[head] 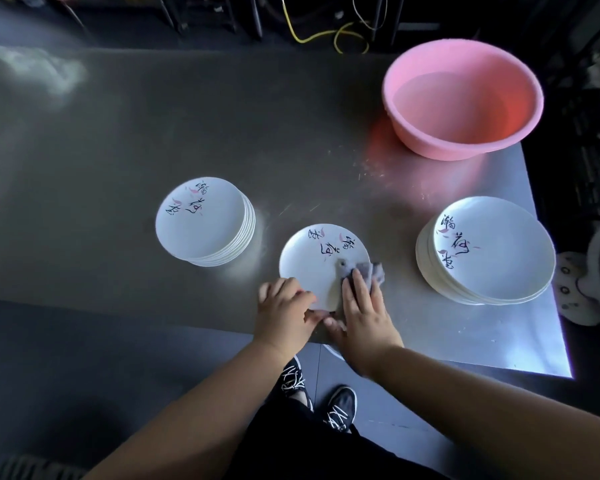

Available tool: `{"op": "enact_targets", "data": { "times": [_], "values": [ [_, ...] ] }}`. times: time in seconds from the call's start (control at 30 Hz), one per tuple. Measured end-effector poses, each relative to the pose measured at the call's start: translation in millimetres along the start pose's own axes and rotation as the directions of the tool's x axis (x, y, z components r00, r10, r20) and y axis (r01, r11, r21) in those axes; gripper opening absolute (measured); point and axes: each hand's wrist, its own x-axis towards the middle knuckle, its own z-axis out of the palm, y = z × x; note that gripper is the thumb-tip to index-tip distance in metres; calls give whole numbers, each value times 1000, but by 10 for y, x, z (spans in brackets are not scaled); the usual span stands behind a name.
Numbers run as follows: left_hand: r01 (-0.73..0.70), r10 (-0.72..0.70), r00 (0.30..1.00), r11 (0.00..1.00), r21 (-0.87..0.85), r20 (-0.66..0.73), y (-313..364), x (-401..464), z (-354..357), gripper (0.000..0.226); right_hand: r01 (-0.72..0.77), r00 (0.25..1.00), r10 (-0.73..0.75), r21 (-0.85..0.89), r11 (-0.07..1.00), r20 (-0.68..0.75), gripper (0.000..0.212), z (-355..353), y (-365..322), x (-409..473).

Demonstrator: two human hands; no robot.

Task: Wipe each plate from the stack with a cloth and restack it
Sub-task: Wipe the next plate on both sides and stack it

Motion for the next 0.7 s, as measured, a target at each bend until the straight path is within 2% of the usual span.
{"op": "enact_targets", "data": {
  "times": [0.1,0.17,0.3,0.4,0.5,0.63,0.7],
  "values": [
    [-42,42,998,999,-2,45,-11,5,-54,41,18,1000,-19,31,999,24,112,-100,86,17],
    [-41,40,998,999,16,44,-131,9,-101,46,65,998,-65,-9,998,-23,101,-262,243,232],
    [-60,61,998,998,24,-6,-345,67,-132,26,85,990,-86,-21,996,-112,69,-455,423,553],
    [-78,77,996,997,-20,-44,-278,135,-72,11,-11,989,18,46,999,-145,69,-124,166,455],
    [-63,61,998,993,-102,-21,-180,140,-44,21,-16,976,14,-7,1000,-215,70,302,-36,189],
    [-100,99,995,983,-152,-15,-179,139,-21,12,0,930,15,41,999,-368,60,203,101,337],
    [-121,118,993,976,-182,-25,-215,172,8,14,-9,920,34,65,998,-389,56,103,186,506]
  ]
}}
